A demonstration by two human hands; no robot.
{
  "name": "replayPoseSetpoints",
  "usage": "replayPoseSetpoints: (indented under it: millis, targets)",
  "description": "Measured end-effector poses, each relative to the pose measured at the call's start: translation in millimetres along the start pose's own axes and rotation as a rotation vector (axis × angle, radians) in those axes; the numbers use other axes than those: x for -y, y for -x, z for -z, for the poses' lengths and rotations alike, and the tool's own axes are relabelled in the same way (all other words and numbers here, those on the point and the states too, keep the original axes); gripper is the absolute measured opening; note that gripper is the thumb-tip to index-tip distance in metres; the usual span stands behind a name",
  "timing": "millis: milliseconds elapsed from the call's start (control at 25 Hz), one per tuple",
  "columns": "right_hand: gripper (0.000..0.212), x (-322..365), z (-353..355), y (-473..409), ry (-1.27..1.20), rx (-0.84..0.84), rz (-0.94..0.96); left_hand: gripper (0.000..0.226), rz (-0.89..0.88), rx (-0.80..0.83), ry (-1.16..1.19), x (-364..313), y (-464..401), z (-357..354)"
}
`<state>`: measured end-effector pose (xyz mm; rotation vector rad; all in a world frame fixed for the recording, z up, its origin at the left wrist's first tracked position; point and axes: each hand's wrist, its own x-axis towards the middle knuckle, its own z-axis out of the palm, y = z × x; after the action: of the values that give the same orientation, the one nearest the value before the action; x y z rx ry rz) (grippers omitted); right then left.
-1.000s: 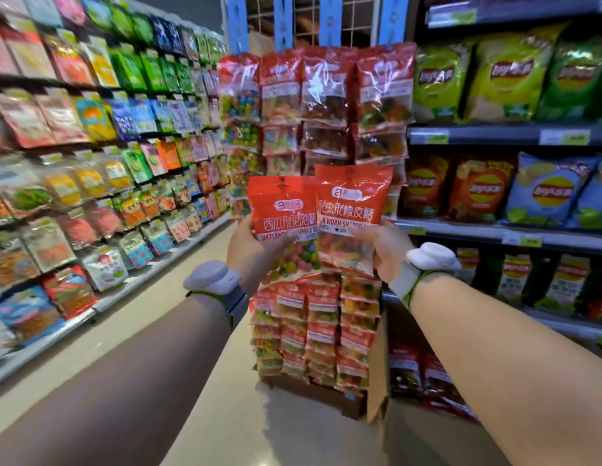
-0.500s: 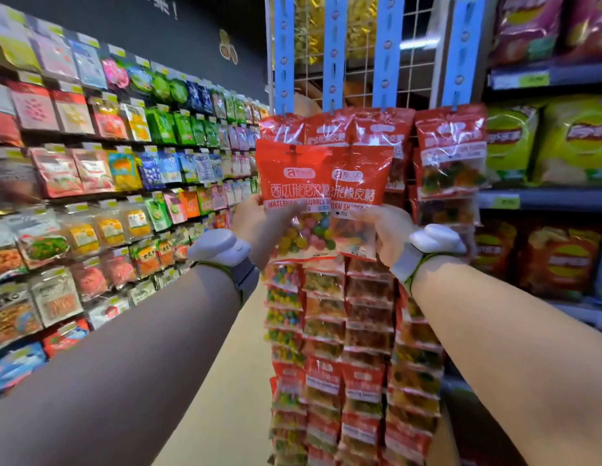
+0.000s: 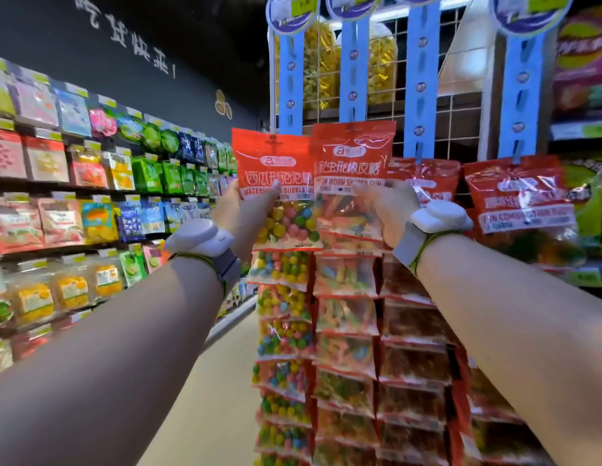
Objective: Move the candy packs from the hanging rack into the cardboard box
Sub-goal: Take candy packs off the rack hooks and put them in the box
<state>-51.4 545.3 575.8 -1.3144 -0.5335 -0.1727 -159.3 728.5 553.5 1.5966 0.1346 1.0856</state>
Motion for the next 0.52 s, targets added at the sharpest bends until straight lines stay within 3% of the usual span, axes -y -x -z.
replayPoseSetpoints:
  millis: [80, 240, 440, 520]
  targets:
    - [0.015, 10.4, -6.3, -9.5, 0.066, -0.058, 0.052, 0.048, -0.023, -0.026, 0.015, 2.5, -20.1, -2.9]
    - [0.023, 24.6, -21.7, -29.8, 0.225, -0.122, 0.168, 0.064, -0.077, -0.061, 0.045, 12.6, -63.8, -3.6]
    - [0.059, 48.5, -35.7, -39.4, 0.37, -0.247, 0.356, 0.064, -0.121, -0.013, -0.006, 15.1, -101.0, -2.4]
    - [0.057, 57.7, -40.4, -38.7, 0.434, -0.257, 0.412, 0.071, -0.144, 0.004, 0.01, 17.9, -113.1, -1.4]
